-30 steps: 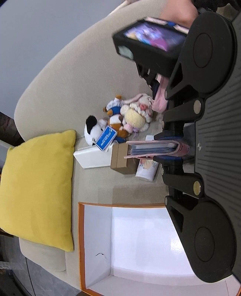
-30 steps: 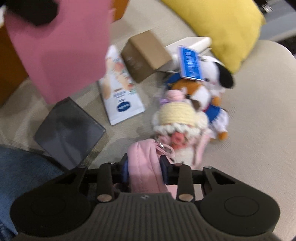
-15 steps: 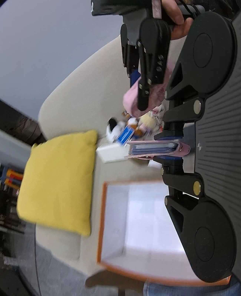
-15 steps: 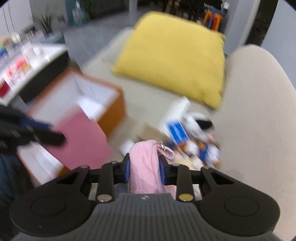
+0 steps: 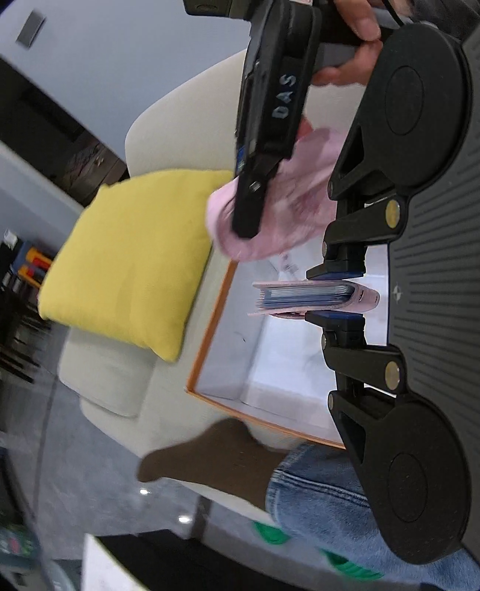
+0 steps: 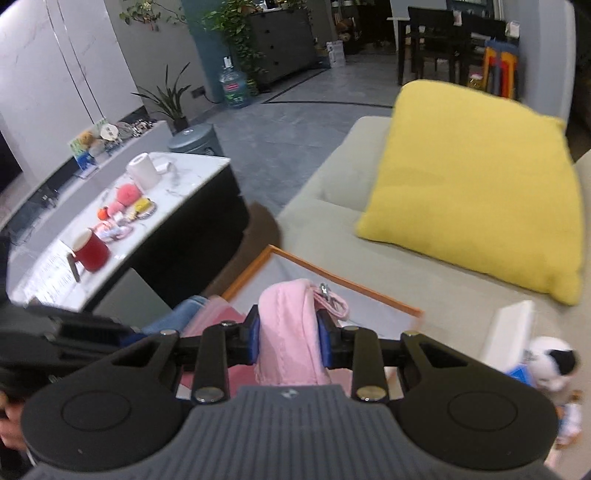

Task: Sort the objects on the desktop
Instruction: 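Carry the pink card holder with the left tool while the right tool carries the pouch to the shoebox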

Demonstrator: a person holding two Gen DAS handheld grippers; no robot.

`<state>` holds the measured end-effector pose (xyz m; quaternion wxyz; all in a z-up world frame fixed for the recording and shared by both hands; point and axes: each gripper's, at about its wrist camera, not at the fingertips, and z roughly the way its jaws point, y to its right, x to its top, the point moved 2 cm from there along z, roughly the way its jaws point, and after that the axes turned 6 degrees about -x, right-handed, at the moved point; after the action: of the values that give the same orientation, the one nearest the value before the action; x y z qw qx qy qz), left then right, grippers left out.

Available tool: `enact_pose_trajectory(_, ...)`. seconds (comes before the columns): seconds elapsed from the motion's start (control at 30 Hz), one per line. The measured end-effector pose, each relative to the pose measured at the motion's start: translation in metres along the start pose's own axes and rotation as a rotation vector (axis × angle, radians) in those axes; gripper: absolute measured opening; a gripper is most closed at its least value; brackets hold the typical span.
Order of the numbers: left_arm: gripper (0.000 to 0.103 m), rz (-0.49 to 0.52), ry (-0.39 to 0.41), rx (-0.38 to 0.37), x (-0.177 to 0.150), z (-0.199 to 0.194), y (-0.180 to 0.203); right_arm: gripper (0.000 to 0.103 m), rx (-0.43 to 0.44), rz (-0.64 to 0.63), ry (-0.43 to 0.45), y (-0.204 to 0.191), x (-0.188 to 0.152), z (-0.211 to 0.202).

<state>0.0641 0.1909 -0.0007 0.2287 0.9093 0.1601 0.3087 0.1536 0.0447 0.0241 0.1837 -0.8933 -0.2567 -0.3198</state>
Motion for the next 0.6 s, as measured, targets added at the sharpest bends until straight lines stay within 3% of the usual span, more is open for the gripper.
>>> enact_pose_trajectory(0.27, 0.018, -0.08, -0.036, 0.03, 0.003, 0.029, -0.038, 0.033, -0.032, 0.007, -0.072, -0.01, 0.012, 0.087)
enact_pose_trajectory(0.43, 0.018, -0.102, -0.06, 0.02, 0.001, 0.047, -0.046, 0.033, -0.058, 0.011, -0.113, 0.002, 0.004, 0.106)
enact_pose_trajectory(0.6, 0.018, -0.11, -0.077, 0.009, -0.002, 0.057, -0.047, 0.024, -0.09, 0.01, -0.192, 0.011, -0.008, 0.114)
